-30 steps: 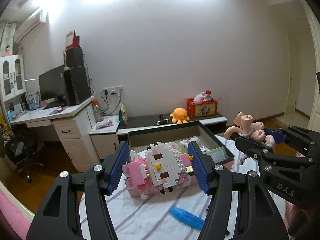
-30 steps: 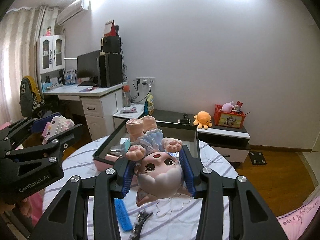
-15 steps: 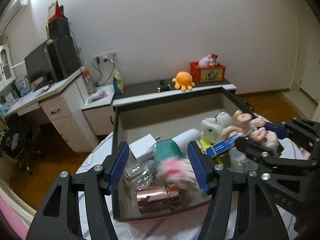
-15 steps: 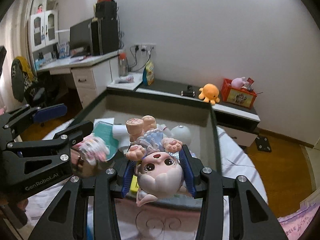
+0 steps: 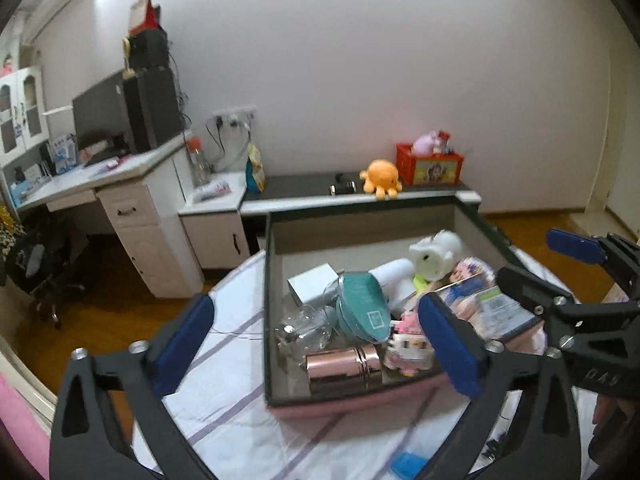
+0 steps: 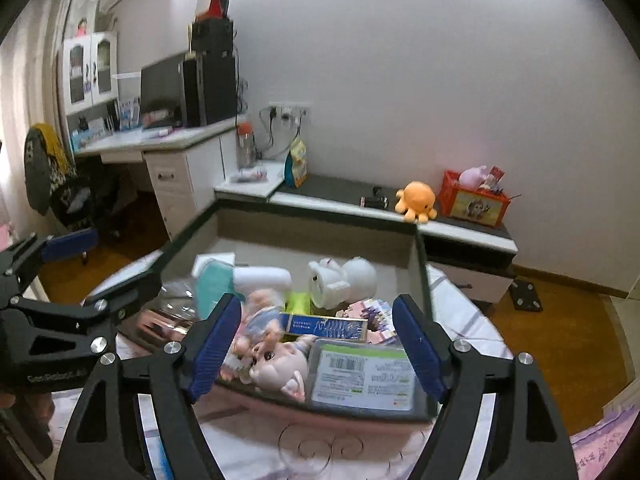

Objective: Organize rigid objects
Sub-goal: 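Withdraw both tools from the pink box back over the bed, then lower the right tool onto the black hair clip and grasp it, then carry the hair clip with the right tool into the pink box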

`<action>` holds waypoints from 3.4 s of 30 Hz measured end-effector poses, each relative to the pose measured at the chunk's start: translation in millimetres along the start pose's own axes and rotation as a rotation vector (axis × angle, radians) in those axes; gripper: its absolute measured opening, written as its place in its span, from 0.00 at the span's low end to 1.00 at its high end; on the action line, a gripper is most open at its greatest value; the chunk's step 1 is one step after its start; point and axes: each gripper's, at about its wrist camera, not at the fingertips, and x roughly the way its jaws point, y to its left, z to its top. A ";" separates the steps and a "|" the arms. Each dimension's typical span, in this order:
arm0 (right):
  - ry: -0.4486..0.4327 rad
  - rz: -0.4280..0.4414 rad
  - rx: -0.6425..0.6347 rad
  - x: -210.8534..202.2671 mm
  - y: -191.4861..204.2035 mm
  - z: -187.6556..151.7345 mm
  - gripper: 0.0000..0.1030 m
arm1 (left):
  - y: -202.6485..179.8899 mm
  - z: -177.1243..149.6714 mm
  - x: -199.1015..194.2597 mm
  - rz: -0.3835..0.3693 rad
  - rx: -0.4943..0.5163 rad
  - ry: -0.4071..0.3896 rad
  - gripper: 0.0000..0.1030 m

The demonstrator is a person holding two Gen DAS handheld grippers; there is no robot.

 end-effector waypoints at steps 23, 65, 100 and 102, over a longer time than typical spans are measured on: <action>-0.284 -0.066 0.044 -220.4 28.7 -52.0 1.00 | -22.2 -44.5 -226.9 0.043 0.008 -0.316 1.00; 0.251 -0.061 0.001 -38.7 45.2 -151.4 0.99 | -10.0 -103.2 -126.6 0.073 0.040 0.024 1.00; 0.220 -0.038 0.199 -24.6 -68.1 -141.8 0.20 | 36.8 -34.9 18.9 0.072 -0.086 0.162 0.99; 0.234 -0.048 0.212 -19.7 -76.8 -139.2 0.20 | 41.4 -29.1 38.9 0.071 -0.094 0.188 0.93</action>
